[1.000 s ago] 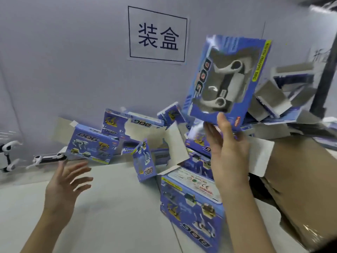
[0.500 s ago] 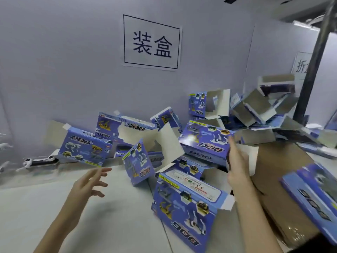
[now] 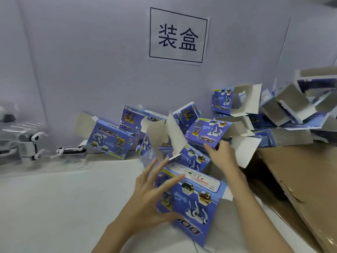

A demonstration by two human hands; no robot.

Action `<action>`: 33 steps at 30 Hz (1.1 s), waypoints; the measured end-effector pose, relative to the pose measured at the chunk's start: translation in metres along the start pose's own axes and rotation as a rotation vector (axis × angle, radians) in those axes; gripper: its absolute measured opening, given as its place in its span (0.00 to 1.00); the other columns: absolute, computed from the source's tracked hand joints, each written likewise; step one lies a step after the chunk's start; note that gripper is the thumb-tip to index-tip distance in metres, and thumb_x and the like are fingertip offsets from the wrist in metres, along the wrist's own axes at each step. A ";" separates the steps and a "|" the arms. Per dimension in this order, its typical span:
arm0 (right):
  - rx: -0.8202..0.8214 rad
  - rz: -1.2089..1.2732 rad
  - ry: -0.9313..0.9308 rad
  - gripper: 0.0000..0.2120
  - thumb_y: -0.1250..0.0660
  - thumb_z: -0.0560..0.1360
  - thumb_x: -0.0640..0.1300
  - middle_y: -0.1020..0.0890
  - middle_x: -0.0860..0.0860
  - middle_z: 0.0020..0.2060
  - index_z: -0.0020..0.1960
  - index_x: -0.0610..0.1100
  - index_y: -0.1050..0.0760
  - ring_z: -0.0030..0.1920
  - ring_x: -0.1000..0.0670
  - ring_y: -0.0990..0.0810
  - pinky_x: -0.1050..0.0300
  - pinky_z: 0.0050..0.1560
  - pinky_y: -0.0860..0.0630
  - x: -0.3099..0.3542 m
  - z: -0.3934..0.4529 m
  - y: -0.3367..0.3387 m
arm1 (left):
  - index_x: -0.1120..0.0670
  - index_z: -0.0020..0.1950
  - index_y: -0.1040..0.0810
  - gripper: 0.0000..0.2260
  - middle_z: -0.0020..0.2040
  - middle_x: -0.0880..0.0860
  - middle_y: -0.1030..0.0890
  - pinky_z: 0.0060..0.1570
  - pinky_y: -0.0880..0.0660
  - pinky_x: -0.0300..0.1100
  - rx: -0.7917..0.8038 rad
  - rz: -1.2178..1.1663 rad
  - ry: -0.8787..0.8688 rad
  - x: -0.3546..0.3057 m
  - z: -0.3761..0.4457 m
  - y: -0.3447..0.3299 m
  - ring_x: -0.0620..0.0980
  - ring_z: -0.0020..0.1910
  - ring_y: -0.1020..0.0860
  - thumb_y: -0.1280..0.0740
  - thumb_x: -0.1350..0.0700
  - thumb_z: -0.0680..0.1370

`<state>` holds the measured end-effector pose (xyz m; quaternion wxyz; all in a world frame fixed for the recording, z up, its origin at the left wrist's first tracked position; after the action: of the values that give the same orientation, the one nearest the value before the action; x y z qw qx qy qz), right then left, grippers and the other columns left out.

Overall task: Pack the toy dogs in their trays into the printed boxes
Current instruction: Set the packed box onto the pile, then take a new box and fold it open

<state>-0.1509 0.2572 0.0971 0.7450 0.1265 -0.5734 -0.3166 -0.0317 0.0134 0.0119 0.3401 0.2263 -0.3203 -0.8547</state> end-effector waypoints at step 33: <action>-0.045 0.493 0.432 0.18 0.33 0.83 0.53 0.24 0.51 0.71 0.72 0.50 0.25 0.74 0.53 0.28 0.53 0.74 0.31 0.048 -0.045 -0.045 | 0.45 0.39 0.14 0.14 0.39 0.43 0.14 0.48 0.19 0.50 -0.691 -0.535 1.042 0.069 -0.016 0.037 0.44 0.42 0.16 0.23 0.36 0.72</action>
<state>-0.1168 0.1855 0.0954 0.9062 0.0313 -0.4083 -0.1051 -0.0518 -0.0644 0.0154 0.2798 0.5584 0.2438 -0.7420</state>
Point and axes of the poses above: each hand's wrist, its own z-axis towards the middle knuckle, its own y-axis out of the back of the hand, x = y × z, the point moved 4 cm from there along z, towards the middle knuckle
